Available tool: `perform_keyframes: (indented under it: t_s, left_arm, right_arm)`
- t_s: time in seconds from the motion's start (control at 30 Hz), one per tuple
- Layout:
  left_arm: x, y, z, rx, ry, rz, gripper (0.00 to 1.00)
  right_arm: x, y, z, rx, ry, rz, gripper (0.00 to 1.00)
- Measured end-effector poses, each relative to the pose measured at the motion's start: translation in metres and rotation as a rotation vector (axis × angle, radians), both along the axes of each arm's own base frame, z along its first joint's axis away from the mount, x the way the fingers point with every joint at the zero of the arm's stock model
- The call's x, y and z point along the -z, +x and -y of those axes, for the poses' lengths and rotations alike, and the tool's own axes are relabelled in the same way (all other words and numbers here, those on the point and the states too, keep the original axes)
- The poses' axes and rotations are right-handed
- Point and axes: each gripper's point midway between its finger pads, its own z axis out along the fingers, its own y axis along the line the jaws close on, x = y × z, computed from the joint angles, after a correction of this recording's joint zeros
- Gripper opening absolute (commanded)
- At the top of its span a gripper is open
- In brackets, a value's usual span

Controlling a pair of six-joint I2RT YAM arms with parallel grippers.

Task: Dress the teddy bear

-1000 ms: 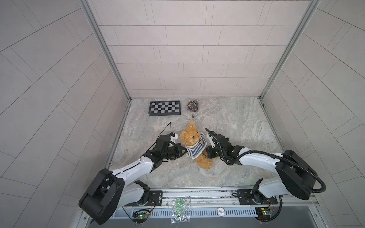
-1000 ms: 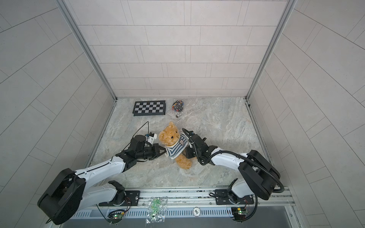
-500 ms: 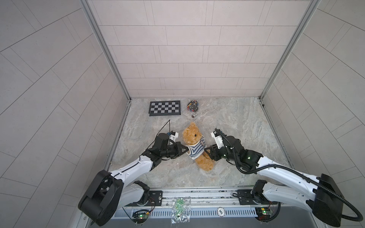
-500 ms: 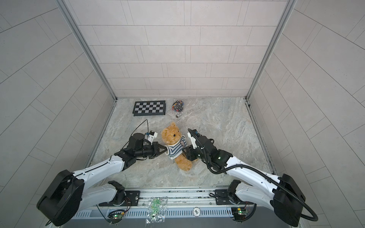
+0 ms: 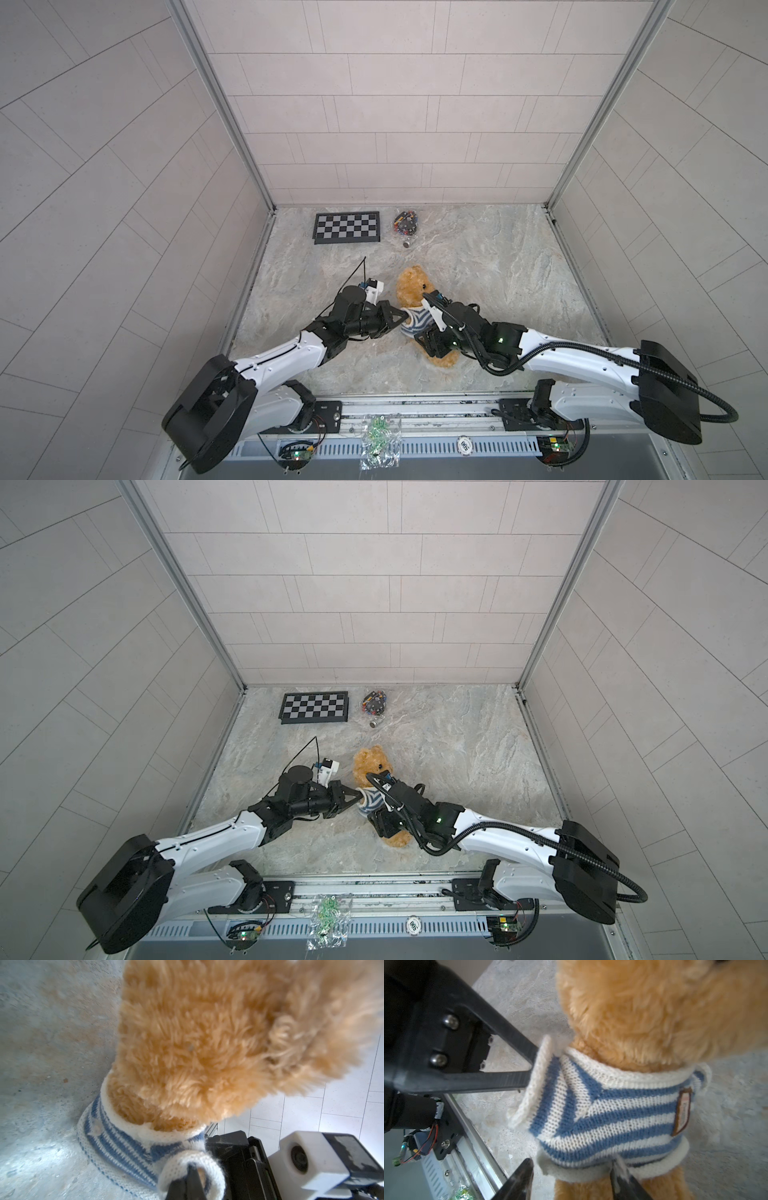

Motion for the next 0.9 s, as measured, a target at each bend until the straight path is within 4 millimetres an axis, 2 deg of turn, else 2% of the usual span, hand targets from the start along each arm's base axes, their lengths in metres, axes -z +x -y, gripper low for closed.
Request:
perform_keyframes:
  t_s: [0.17,0.33,0.43,0.5,0.67,0.9]
  left_arm:
    - [0.001,-0.001,0.001,-0.017,-0.014,-0.005,0.00]
    - [0.003,-0.002,0.000,-0.030,-0.021,-0.016,0.00]
    - [0.003,-0.003,0.000,-0.029,-0.021,-0.019,0.00]
    - [0.004,-0.003,0.001,-0.027,-0.022,-0.022,0.00]
    - [0.007,-0.006,0.004,-0.003,-0.023,-0.029,0.00]
    - [0.015,-0.010,0.004,0.090,-0.015,-0.038,0.00]
  right_arm:
    - [0.002,0.008,0.001,0.032,-0.009,0.022,0.47]
    - [0.022,0.008,0.009,0.062,-0.047,0.012,0.30]
    - [0.030,0.010,0.015,0.088,-0.059,0.017,0.10]
    - [0.032,0.011,0.018,0.104,-0.052,0.022,0.02]
    - [0.031,0.015,0.031,0.144,-0.012,0.040,0.00]
    - [0.028,0.026,0.062,0.221,0.072,0.037,0.00]
